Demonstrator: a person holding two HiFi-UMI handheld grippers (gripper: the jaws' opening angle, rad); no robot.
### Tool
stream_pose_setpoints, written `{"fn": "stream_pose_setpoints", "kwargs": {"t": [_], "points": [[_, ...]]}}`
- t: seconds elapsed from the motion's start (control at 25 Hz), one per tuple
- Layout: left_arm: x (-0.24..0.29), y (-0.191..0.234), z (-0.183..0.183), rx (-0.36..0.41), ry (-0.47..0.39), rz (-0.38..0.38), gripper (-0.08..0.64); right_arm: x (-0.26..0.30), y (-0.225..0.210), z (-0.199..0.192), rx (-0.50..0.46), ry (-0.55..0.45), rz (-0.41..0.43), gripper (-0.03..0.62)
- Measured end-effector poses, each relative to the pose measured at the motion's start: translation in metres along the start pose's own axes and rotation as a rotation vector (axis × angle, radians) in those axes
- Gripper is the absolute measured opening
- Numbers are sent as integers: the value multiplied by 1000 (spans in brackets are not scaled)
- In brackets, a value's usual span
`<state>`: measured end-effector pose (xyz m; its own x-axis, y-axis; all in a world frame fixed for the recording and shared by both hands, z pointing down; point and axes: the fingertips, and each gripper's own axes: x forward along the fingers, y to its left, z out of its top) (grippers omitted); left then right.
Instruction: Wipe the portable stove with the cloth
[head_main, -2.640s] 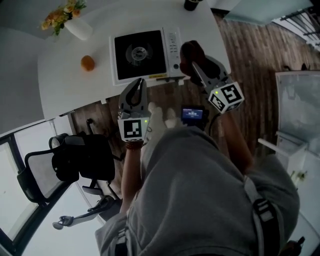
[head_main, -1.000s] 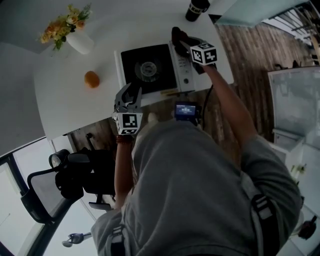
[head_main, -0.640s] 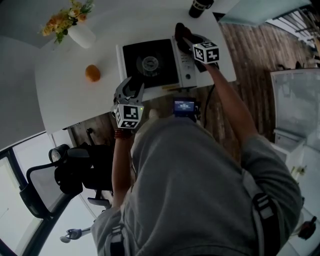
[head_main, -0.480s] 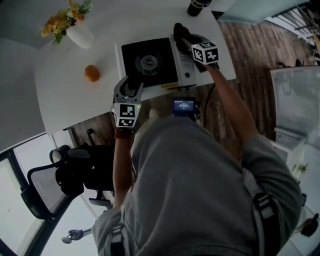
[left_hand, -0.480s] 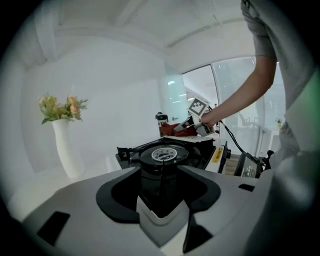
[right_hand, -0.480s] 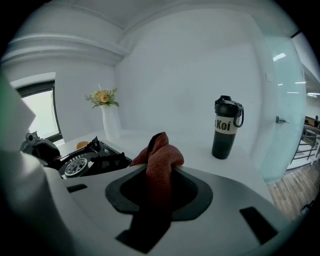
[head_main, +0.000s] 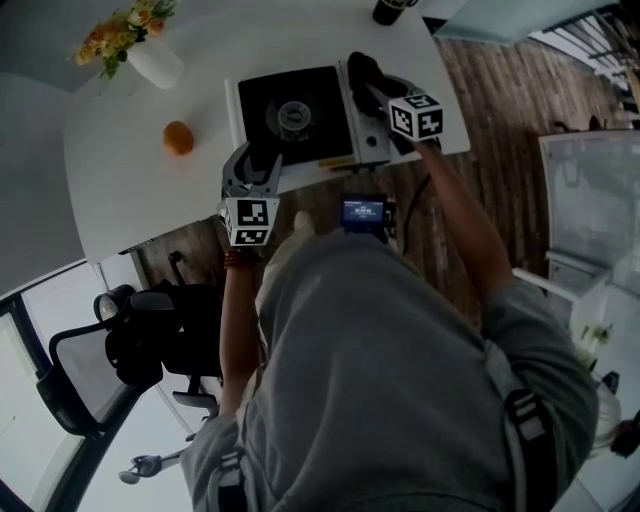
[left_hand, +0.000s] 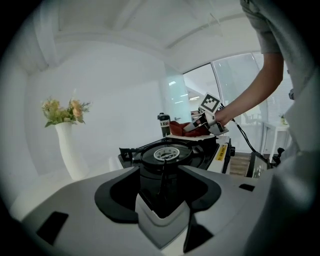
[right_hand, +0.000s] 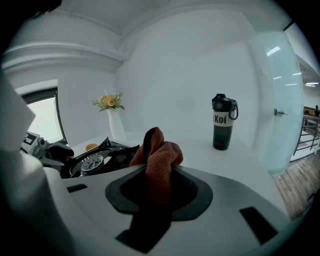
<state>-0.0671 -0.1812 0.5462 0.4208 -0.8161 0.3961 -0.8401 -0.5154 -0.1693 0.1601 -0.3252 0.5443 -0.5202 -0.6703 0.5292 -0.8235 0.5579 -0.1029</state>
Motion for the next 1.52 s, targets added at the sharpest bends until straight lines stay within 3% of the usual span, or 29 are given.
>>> {"fn": "stream_pose_setpoints", "kwargs": {"t": [0.28, 0.84, 1.04, 1.16, 1.32, 1.52], "points": [[1, 0, -6, 2, 28, 5, 244, -26, 19, -20, -2, 26, 34, 120], [0, 3, -6, -3, 27, 48, 244, -71, 57, -51, -92, 46, 16, 120], [1, 3, -6, -1, 25, 53, 244, -87, 68, -62, -122, 56, 30, 120], [1, 2, -4, -4, 23, 52, 244, -92, 71, -67, -89, 91, 76, 120], [2, 3, -4, -12, 38, 22, 244, -97, 64, -55, -5, 108, 160, 123], [1, 3, -6, -5, 28, 30, 244, -80, 22, -13, -109, 51, 48, 126]]}}
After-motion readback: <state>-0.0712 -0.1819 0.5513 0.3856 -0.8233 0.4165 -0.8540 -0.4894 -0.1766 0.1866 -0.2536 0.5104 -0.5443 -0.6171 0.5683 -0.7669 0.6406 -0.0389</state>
